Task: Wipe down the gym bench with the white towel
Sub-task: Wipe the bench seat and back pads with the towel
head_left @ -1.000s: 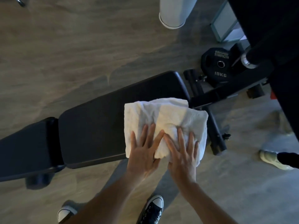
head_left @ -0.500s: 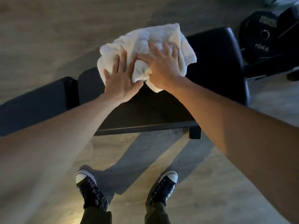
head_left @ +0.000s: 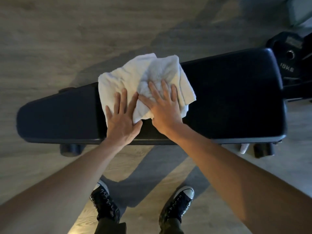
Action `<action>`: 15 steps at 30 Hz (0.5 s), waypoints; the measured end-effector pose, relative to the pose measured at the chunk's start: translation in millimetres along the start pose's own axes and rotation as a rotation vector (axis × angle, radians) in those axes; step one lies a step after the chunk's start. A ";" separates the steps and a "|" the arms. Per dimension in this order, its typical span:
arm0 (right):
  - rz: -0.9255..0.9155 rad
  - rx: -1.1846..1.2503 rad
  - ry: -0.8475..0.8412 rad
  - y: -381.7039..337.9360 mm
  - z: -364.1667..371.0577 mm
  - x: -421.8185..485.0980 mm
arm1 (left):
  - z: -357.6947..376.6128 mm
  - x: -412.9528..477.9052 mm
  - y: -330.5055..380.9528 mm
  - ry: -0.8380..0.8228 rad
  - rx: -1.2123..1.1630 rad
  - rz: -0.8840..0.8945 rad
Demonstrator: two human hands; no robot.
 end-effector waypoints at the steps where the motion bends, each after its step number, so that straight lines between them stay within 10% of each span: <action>1: -0.006 0.009 -0.005 -8.9 4.4 -5.6 | 2.3 -10.4 -6.7 0.000 -0.002 -0.011; 15: 0.152 0.144 -0.067 -58.2 22.3 -100.1 | 18.7 -103.0 -3.2 -0.043 0.222 0.062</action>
Point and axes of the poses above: each hand's wrist, its own x-axis towards the middle knuckle, its own z-axis out of the palm, y = z × x, the point moved 2 cm from there along x, towards the middle knuckle
